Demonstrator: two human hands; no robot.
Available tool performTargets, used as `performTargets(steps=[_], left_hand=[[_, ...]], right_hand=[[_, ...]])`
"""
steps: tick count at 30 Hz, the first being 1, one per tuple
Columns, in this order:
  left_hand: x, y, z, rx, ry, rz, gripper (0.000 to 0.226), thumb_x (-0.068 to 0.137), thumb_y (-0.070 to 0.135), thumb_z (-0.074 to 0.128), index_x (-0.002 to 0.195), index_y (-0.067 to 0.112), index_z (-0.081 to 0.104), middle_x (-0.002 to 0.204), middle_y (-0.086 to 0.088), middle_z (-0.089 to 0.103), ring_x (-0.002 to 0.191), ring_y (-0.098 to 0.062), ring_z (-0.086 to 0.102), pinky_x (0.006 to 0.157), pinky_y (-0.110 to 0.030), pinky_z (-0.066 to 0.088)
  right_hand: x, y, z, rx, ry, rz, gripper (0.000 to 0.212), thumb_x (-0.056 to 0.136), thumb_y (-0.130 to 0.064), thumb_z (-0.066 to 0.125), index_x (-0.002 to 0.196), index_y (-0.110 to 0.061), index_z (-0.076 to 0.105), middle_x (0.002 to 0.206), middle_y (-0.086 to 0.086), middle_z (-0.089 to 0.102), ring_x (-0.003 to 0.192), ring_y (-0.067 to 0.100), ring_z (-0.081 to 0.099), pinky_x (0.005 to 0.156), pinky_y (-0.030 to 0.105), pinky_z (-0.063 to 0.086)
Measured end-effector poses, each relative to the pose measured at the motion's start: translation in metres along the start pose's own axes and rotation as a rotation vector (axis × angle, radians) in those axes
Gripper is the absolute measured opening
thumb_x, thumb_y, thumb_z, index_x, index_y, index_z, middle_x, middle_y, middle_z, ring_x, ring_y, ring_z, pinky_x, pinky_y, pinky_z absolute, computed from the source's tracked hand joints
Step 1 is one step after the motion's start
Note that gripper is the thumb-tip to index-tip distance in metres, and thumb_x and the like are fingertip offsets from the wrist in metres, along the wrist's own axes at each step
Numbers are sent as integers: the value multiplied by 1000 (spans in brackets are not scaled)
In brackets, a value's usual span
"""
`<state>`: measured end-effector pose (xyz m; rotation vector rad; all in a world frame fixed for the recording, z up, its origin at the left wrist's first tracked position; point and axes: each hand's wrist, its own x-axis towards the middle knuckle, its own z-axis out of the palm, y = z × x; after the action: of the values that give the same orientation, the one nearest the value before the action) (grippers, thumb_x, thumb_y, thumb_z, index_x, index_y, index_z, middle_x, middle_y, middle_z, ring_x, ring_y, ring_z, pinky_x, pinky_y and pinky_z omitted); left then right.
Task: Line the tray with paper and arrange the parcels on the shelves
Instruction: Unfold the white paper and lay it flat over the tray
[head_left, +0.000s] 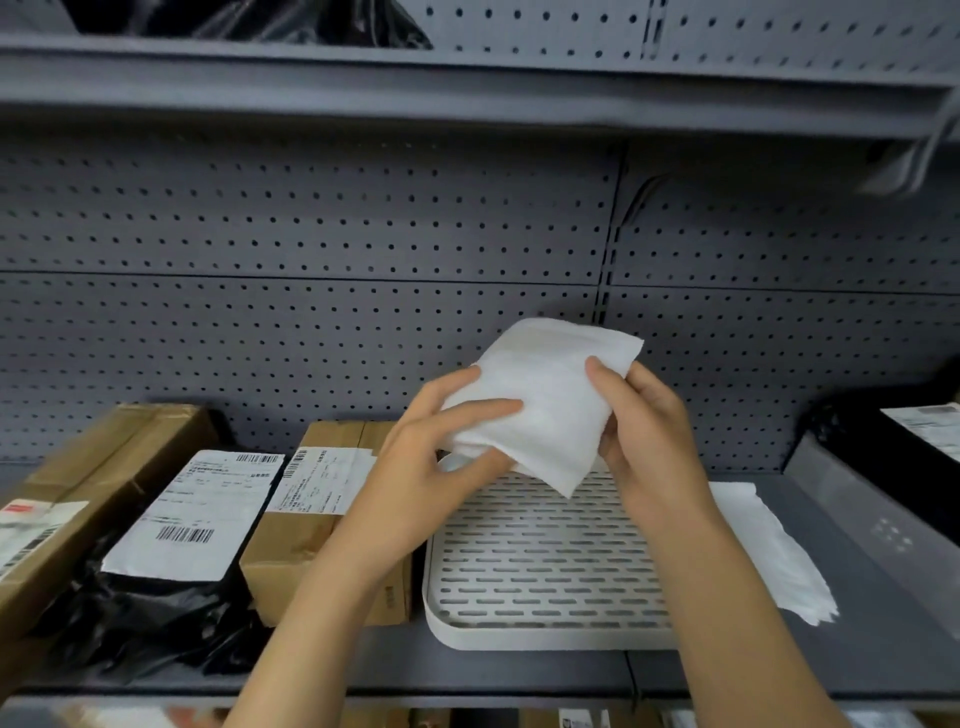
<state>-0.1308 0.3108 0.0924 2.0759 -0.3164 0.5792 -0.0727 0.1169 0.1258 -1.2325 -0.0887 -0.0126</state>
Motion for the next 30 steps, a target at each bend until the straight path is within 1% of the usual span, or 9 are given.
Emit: performTargets(steps=[5, 10, 13, 16, 19, 24, 27, 29, 30], left_hand=[[7, 12, 5, -162, 135, -110, 19, 96, 40, 62, 101, 38, 80, 134, 23, 59, 128, 7, 53, 100, -21, 42], [12, 32, -1, -306, 243, -137, 39, 103, 37, 52, 75, 12, 62, 73, 17, 56, 67, -3, 49, 65, -20, 37], [13, 46, -9, -430, 316, -212, 44, 103, 43, 52, 94, 3, 66, 83, -2, 62, 76, -16, 59, 71, -38, 49], [14, 53, -15, -510, 325, -281, 41, 101, 49, 51, 108, 15, 73, 106, -8, 77, 98, -25, 74, 91, -48, 58], [16, 59, -19, -583, 301, -297, 39, 101, 51, 49, 111, 25, 75, 110, 4, 80, 103, -15, 76, 87, -37, 62], [19, 54, -16, -653, 264, -367, 36, 102, 49, 50, 113, 25, 75, 103, 9, 81, 93, -9, 78, 70, -24, 62], [24, 40, -3, -545, 411, -435, 23, 100, 40, 59, 114, 23, 66, 101, 7, 74, 96, -20, 72, 67, -26, 57], [22, 32, 8, -243, 540, -421, 45, 91, 34, 72, 130, 27, 50, 117, 5, 58, 110, -20, 56, 81, -29, 47], [17, 29, 16, -69, 581, -349, 52, 87, 32, 75, 130, 28, 46, 118, 6, 50, 111, -18, 47, 85, -28, 41]], right_hand=[[3, -6, -6, -71, 17, -51, 20, 95, -29, 67, 104, -11, 71, 90, 3, 74, 76, 17, 66, 55, 29, 54], [6, -11, -12, -131, 46, -111, 20, 92, -38, 68, 86, -18, 72, 73, -7, 61, 67, 12, 51, 62, 29, 44], [5, -13, -12, -190, 2, -157, 11, 91, -28, 70, 99, -21, 74, 85, -11, 68, 76, 6, 58, 73, 27, 48], [3, -14, -12, -232, -58, -191, 30, 90, -26, 73, 120, -29, 67, 108, -7, 71, 93, 1, 67, 86, 24, 52], [1, -16, -10, -260, -206, -125, 40, 91, -32, 71, 130, -30, 64, 120, -9, 74, 110, 3, 69, 99, 27, 51], [-2, -15, -9, -260, -280, -122, 33, 91, -36, 69, 106, -7, 78, 111, 9, 79, 104, 19, 74, 103, 38, 52], [-1, -12, -8, -280, -229, -167, 77, 81, -54, 76, 103, 17, 57, 116, 46, 52, 85, 24, 57, 86, 38, 44], [-1, -9, -5, -297, -202, -197, 87, 77, -59, 76, 102, 20, 50, 114, 50, 46, 101, 22, 28, 89, 45, 48], [0, -6, -5, -309, -187, -211, 85, 78, -56, 76, 100, 21, 50, 111, 50, 49, 113, 55, 34, 90, 51, 52]])
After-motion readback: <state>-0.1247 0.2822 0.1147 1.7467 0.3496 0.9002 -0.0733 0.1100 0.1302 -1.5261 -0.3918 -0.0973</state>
